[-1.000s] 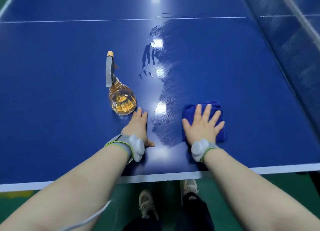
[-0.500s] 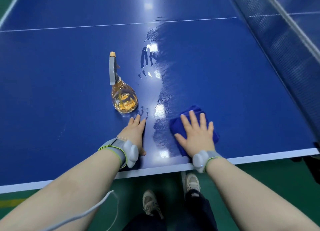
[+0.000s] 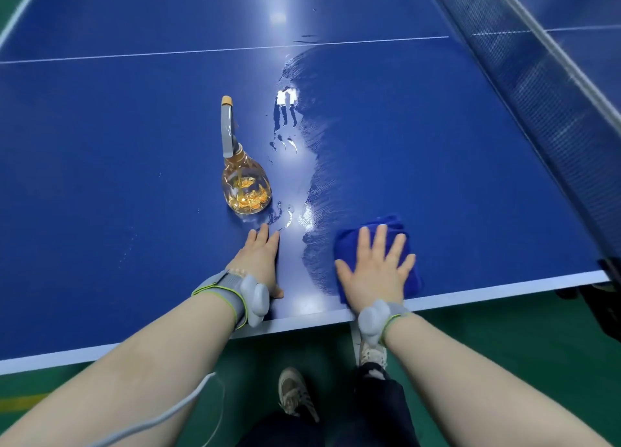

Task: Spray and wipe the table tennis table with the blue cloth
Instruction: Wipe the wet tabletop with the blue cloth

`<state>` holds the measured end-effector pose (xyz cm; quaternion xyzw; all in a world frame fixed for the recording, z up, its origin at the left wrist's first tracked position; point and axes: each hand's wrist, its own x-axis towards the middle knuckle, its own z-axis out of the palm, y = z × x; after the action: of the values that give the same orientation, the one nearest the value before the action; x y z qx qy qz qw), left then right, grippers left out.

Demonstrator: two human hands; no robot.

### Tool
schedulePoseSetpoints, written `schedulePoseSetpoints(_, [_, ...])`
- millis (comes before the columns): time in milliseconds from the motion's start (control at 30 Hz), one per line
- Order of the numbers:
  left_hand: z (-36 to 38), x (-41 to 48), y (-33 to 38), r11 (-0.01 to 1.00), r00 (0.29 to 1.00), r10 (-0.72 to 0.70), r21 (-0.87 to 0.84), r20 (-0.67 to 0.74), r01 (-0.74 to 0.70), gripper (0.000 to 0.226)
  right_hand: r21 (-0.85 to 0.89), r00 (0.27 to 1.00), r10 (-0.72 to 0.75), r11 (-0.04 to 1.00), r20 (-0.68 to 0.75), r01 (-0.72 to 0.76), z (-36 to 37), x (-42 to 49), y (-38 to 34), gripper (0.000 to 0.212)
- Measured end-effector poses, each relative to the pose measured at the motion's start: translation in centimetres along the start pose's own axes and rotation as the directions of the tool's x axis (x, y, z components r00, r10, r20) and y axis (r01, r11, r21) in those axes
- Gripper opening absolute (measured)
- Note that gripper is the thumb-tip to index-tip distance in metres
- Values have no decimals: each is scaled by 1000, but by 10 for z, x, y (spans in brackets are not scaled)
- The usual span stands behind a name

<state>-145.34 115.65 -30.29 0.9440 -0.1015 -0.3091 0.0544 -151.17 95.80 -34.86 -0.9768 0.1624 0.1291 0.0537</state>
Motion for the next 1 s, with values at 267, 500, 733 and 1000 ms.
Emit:
schedulePoseSetpoints(267, [0, 3, -3, 1000, 1000, 0, -31, 27, 1, 122, -44, 946, -323, 945, 31, 324, 18, -23, -20, 78])
schedulePoseSetpoints(500, [2, 1, -9, 997, 999, 33, -66, 20, -32, 119, -21, 998, 46, 999, -45, -47, -1, 3, 83, 75])
schedulePoseSetpoints(733, [0, -3, -18, 997, 997, 70, -28, 27, -69, 111, 106, 925, 380, 920, 2, -378, -9, 9, 76, 79])
schedulePoseSetpoints(1000, [-6, -7, -36, 992, 997, 68, 109, -44, -63, 91, -8, 993, -120, 993, 15, 120, 17, -27, -46, 85])
